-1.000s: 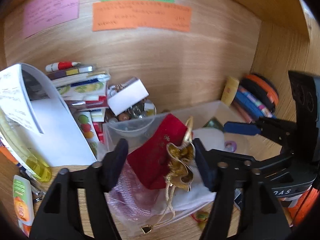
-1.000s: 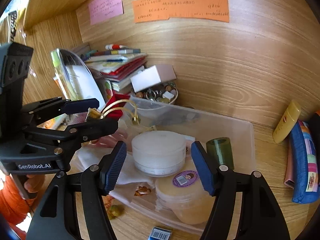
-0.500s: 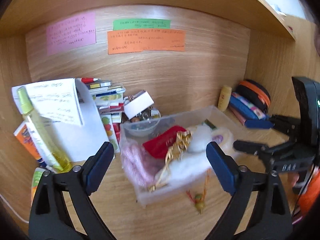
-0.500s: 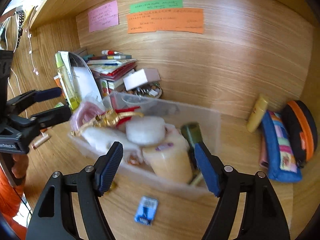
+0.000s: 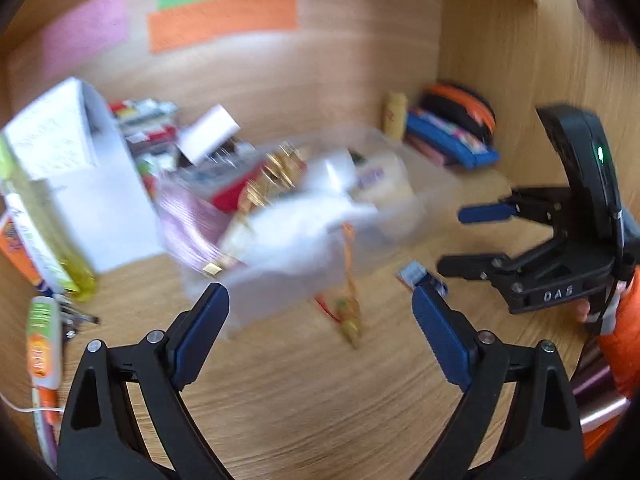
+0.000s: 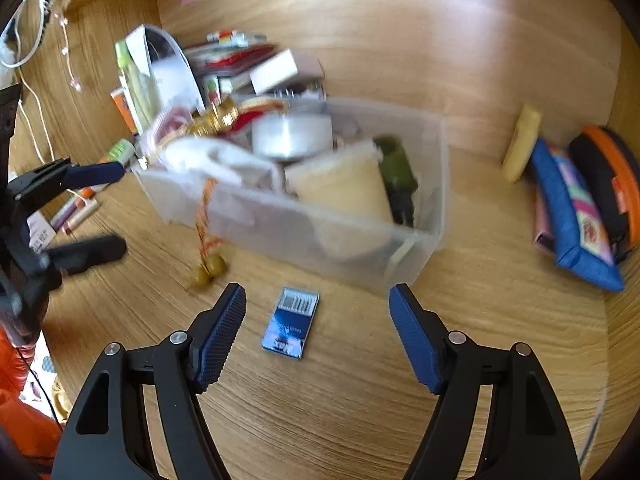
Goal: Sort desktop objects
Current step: 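Grasp the orange-cord bead charm with left tool while right tool grasps blue card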
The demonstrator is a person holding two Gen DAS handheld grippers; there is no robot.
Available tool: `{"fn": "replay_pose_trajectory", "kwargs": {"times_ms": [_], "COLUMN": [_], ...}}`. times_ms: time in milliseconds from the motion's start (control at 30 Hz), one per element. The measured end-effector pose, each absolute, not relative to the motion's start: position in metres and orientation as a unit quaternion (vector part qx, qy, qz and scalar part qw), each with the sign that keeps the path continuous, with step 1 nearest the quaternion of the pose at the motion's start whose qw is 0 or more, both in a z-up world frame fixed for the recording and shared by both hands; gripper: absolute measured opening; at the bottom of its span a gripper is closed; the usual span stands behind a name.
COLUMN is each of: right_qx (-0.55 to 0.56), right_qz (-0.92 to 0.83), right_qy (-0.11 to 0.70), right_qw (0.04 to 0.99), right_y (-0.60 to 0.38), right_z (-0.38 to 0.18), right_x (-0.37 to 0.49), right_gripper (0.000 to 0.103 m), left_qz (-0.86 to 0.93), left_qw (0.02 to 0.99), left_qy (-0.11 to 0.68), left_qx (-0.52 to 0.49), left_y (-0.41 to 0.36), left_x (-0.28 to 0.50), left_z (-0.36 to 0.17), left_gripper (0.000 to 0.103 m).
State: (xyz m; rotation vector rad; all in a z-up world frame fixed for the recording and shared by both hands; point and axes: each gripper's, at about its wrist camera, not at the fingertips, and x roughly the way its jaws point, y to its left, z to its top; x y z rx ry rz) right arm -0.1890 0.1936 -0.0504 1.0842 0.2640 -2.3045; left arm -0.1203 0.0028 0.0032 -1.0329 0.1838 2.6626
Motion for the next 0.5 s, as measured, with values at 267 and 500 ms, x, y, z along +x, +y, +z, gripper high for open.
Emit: {"fn": "replay_pose_trajectory", "kwargs": {"times_ms": [267, 500], "right_qx": [0.417, 0.411], "right_qz": [-0.848, -0.843], "right_qy": [0.103, 0.128], "right_qw": [0.31, 0.324], "right_y": [0.184, 0.175], "right_z": [-0.07, -0.078], "right_x": [-0.188, -0.184], "right_gripper": [0.071, 0.054], "left_qz": [0.894, 0.892], "left_qw": [0.149, 0.137], "left_qy": [0.082, 0.079], "left_qx": [-0.415, -0.423], "left_y": [0.019, 0.019], "left_x": [-0.137, -0.146], "left_z": [-0.033, -0.039], "left_gripper": [0.057, 0.052]}}
